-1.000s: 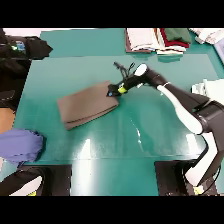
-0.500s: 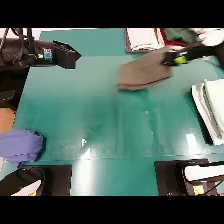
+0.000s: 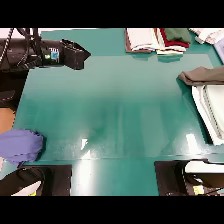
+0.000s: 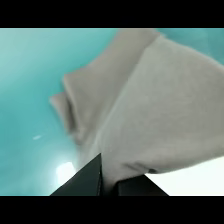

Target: Fold the shirts.

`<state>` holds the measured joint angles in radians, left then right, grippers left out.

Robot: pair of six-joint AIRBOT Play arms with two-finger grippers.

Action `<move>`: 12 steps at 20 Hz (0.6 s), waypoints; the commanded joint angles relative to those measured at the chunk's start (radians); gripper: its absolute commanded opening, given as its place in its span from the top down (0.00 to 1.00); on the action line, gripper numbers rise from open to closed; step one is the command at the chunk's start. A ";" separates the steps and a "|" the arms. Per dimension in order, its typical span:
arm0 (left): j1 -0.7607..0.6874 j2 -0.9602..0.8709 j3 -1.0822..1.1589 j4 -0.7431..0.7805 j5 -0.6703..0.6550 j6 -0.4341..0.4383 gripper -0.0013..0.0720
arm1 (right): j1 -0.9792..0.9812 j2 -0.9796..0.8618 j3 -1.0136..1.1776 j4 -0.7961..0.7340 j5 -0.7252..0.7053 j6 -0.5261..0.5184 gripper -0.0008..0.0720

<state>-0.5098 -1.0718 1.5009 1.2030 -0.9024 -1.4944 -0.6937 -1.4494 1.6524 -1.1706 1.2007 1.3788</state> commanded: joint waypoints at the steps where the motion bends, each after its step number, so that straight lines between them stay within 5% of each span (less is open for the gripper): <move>1: -0.002 0.000 0.000 -0.014 0.005 -0.002 0.95 | -0.051 -0.002 0.027 0.003 -0.052 0.001 0.97; 12: -0.002 0.000 0.000 -0.014 0.000 0.003 0.95 | -0.079 0.029 0.332 0.068 0.073 0.000 0.97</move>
<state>-0.5110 -1.0718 1.5009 1.1885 -0.8982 -1.4952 -0.7544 -1.4387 1.9656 -1.1023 1.2167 1.3796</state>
